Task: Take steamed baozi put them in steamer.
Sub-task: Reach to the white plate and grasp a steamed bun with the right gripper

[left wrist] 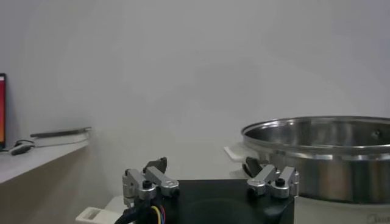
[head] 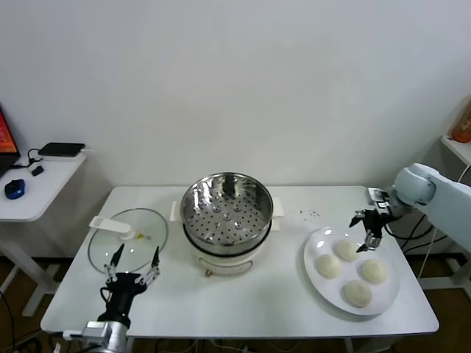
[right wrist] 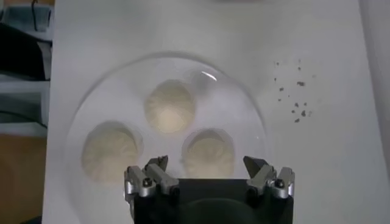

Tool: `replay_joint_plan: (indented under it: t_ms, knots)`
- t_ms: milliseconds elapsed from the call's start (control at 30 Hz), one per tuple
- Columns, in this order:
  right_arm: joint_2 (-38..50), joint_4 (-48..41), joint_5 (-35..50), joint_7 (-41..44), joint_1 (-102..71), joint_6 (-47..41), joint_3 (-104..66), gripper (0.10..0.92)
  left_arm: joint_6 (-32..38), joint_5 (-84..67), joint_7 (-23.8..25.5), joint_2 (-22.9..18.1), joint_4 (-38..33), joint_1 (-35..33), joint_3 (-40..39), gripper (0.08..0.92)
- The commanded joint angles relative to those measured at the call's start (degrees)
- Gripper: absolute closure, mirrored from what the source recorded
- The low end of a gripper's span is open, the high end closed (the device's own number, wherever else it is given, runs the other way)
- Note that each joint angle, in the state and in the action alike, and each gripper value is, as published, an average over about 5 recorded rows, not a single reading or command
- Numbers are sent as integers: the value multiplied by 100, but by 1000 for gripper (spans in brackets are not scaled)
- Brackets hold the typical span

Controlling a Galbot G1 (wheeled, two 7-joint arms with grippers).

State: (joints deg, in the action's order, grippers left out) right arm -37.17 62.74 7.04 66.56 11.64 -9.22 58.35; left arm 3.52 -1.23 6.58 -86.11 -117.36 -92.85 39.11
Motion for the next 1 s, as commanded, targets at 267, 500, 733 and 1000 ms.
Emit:
replay_joint_plan:
  t_ms: [267, 500, 733, 1000]
  knots:
    - [-694, -707, -593, -182, -250, 256, 160, 203, 22, -95, 7, 124, 26, -35, 69, 177]
    - [-808, -826, -848, -275, -569, 347, -59, 203, 66, -104, 8, 64, 49, -113, 79, 177]
    - [-796, -854, -972, -322, -768, 438, -247, 203, 77, -104, 10, 53, 59, -133, 102, 177]
    - [-781, -869, -1041, -320, -877, 479, -364, 203, 83, -106, 8, 41, 81, -142, 101, 177]
